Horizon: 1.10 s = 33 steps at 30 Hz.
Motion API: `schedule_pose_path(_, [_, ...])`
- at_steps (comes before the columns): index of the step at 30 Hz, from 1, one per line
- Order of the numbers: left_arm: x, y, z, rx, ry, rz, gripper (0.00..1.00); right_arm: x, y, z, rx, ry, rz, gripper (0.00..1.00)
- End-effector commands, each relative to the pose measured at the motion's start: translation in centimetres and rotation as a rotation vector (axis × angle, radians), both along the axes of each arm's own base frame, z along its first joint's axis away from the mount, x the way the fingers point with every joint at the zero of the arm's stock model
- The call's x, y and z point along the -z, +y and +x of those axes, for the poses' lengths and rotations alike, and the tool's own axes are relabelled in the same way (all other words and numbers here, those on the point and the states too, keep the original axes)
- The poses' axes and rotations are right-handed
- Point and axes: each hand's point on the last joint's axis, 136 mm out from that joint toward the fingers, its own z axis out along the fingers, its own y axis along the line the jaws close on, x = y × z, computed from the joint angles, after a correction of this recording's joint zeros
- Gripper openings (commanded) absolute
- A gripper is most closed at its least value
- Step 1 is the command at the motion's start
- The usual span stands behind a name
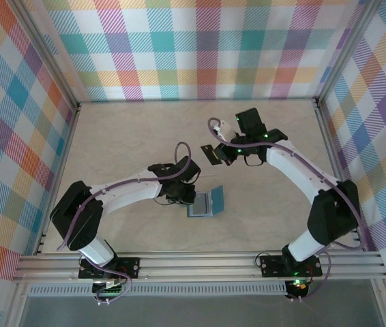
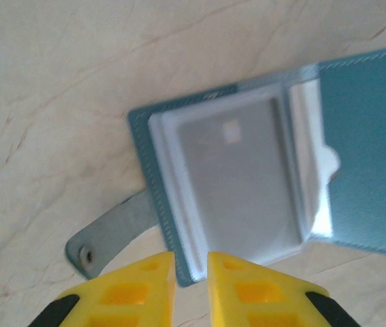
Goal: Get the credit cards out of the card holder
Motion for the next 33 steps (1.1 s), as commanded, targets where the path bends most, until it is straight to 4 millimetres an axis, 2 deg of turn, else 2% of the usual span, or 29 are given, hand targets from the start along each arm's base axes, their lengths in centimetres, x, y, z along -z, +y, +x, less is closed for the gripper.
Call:
schedule_pose_path(1, [-0.1,2.6,-1.0,-0.049,0.009,0.04,0.2,0.4,-0.5,0.9,-0.175,-0.118,-0.146,0.0])
schedule_pose_path(5, [-0.1,4.0,-1.6,-0.096,0.02,0.018,0.2,1.2,-0.1,2.0,-0.306,-0.154,-0.229,0.0])
schedule_pose_path(9, [-0.5,5.5,-2.0,-0.137,0.021,0.006,0.21,2.0,0.2,2.5,-0.401,-0.113,-0.289,0.0])
schedule_pose_path(15, [-1.0,7.1,-2.0,-0.175,0.016,0.006,0.21,3.4,1.0,1.9,-0.507,-0.04,-0.338,0.0])
schedule_pose_path(19, [-1.3,7.4,-1.8,-0.184,0.012,-0.001,0.21,4.4,0.9,1.5,-0.543,0.018,-0.37,0.0])
schedule_pose_path(28, [-1.4,7.5,-1.7,-0.188,0.016,-0.008,0.22,7.3,1.6,2.0,-0.603,0.044,-0.448,0.0])
schedule_pose_path(33, [-1.5,7.6,-1.7,-0.19,0.013,-0.01,0.22,8.4,2.1,1.4,-0.638,0.082,-0.451,0.0])
